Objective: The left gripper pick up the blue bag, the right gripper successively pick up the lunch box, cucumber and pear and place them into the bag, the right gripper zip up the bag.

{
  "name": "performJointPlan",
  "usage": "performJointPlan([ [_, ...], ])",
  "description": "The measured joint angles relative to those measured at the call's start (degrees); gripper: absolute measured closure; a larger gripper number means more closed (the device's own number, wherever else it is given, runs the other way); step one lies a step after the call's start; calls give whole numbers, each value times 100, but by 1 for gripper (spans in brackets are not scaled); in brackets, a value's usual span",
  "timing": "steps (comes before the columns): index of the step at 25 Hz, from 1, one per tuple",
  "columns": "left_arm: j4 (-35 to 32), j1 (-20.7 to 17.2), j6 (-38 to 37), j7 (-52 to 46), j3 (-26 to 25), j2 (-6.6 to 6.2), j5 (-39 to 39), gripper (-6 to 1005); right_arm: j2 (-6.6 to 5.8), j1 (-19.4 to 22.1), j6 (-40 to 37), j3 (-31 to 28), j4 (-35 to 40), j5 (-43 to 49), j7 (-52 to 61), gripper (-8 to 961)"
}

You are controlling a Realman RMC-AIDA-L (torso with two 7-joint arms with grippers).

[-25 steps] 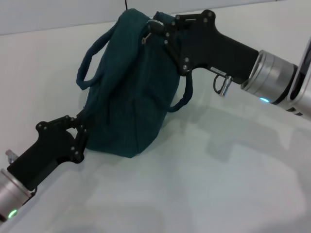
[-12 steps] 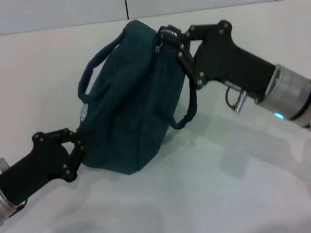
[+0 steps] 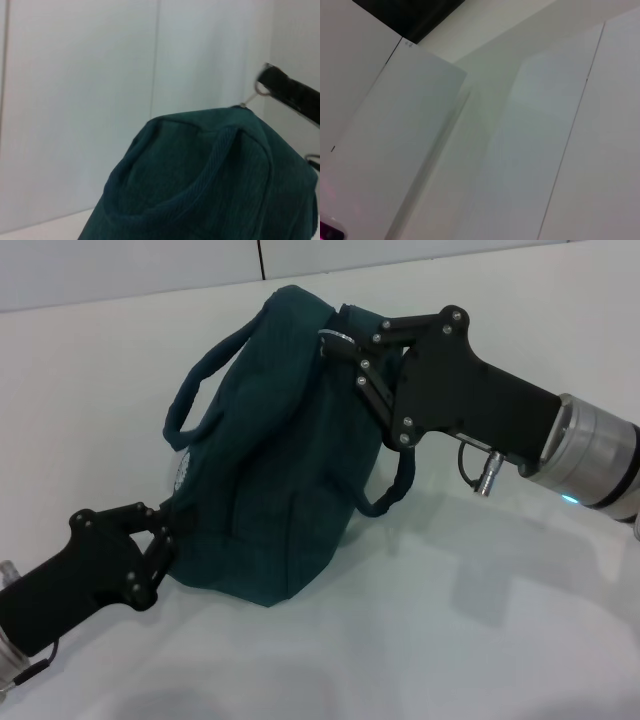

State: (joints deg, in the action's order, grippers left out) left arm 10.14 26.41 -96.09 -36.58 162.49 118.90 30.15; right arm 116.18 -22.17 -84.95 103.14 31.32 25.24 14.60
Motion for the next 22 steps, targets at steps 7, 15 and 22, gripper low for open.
performJointPlan([
  [7, 49, 26, -212, -369, 19, -53, -27, 861, -5, -51, 55, 17, -14, 0, -1, 945],
  [15, -36, -79, -703, -282, -16, 46, 481, 671, -8, -73, 109, 17, -1, 1, -4, 945],
  [22, -323, 64, -674, -232, -24, 75, 534, 378, 0, -95, 112, 25, 33, 6, -8, 945],
])
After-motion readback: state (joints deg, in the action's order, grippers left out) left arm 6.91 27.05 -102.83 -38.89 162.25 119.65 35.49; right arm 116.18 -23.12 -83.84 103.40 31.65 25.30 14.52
